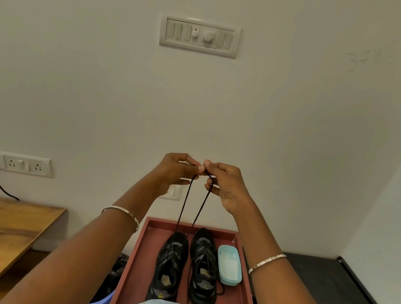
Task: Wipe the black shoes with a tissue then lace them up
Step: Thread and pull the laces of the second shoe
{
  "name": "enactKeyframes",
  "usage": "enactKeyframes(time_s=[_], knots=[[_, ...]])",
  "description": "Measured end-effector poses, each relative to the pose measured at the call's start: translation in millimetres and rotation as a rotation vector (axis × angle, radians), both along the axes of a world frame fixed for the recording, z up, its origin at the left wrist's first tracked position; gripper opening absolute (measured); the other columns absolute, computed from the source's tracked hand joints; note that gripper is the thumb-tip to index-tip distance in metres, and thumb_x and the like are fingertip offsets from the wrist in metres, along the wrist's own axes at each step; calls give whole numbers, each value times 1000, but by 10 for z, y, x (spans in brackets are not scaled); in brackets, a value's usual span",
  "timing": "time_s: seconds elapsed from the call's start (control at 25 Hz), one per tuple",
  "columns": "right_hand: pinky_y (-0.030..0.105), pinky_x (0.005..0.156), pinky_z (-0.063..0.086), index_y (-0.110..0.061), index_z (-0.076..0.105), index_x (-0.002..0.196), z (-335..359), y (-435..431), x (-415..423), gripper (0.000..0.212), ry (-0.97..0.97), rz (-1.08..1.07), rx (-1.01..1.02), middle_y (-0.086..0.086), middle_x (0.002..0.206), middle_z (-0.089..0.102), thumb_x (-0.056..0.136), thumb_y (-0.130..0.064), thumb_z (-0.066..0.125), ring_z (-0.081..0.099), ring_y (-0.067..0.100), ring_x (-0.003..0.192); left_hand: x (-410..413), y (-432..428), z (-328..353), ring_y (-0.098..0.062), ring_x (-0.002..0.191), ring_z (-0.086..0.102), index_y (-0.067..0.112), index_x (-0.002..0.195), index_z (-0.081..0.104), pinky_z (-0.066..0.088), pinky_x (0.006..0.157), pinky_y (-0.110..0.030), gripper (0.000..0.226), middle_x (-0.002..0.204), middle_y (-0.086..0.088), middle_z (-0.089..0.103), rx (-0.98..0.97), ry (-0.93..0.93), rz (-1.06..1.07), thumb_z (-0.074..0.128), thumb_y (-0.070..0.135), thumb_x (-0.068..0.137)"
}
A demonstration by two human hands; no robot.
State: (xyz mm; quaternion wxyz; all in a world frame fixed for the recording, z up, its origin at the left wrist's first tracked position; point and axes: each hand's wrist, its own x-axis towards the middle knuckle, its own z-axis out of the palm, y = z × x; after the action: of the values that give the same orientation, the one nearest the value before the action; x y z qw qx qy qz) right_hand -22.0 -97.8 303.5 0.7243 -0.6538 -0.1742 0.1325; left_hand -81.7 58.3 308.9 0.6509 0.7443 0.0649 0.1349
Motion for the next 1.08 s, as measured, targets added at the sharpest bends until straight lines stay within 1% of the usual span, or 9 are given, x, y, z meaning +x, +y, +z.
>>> enactKeyframes(time_s=[0.12, 0.24, 0.4, 0.56, 0.68, 0.76, 0.88, 1.0, 1.08], knots=[[23, 47, 41, 3, 72, 97, 9, 48, 38, 25, 44, -95, -63, 7, 78, 65, 94, -22, 68, 46, 11, 52, 62, -59, -76, -10, 68, 71, 15, 83, 71, 57, 69, -30, 16, 84, 6, 74, 622, -362, 158, 83, 24, 79], [21, 38, 28, 4, 67, 89, 22, 85, 52, 17, 162, -91, -80, 7, 69, 56, 92, -12, 63, 38, 9, 44, 88, -57, -201, -14, 73, 66, 15, 89, 70, 55, 64, -33, 8, 96, 3, 70, 1129, -700, 192, 76, 10, 85], [19, 35, 24, -1, 62, 82, 5, 74, 37, 15, 296, 46, -79, 6, 64, 55, 95, -8, 59, 35, 7, 41, 66, 38, -356, -20, 69, 62, 14, 96, 67, 53, 52, -37, 15, 81, -1, 70, 1422, -763, 242, 68, 1, 88], [23, 48, 43, -5, 64, 102, -23, 76, 36, 21, 80, -43, -75, 7, 74, 68, 98, -25, 63, 51, 11, 52, 37, -20, -274, -19, 62, 62, 16, 85, 59, 52, 55, -37, 11, 75, 3, 69, 1107, -547, 296, 67, 10, 89], [31, 74, 59, -10, 67, 99, -147, 29, -20, 34, -209, -87, -113, 4, 87, 75, 94, -45, 65, 71, 14, 74, 60, -54, -86, -14, 73, 66, 16, 81, 62, 53, 64, -29, 16, 80, 2, 71, 583, -266, 277, 75, 22, 87], [25, 78, 58, -14, 70, 92, -231, 36, -110, 36, -388, -113, -175, -2, 85, 74, 93, -50, 64, 71, 8, 80, 34, -66, 69, -15, 77, 64, 13, 79, 65, 49, 63, -24, 13, 83, -3, 70, 251, -136, 231, 75, 17, 87], [7, 69, 47, -16, 71, 89, -267, 141, -214, 35, -567, -208, -226, -9, 80, 71, 98, -47, 59, 66, 0, 78, 6, -20, 156, -11, 71, 55, 10, 81, 69, 39, 55, -18, 9, 79, -1, 66, 126, 22, 176, 70, 10, 89], [11, 68, 48, -17, 71, 85, -227, 229, -148, 30, -526, -231, -148, -8, 85, 72, 101, -38, 57, 68, 3, 77, 20, 41, 155, -14, 75, 56, 14, 79, 70, 41, 61, -25, 10, 85, -3, 69, 60, 61, 144, 74, 17, 88], [24, 77, 53, -20, 71, 82, -249, 242, -51, 28, -374, -208, -75, -4, 90, 73, 100, -36, 57, 70, 10, 87, 21, 139, 144, -14, 88, 63, 17, 83, 71, 45, 72, -29, 11, 99, -1, 73, -4, 40, 139, 75, 25, 88]])
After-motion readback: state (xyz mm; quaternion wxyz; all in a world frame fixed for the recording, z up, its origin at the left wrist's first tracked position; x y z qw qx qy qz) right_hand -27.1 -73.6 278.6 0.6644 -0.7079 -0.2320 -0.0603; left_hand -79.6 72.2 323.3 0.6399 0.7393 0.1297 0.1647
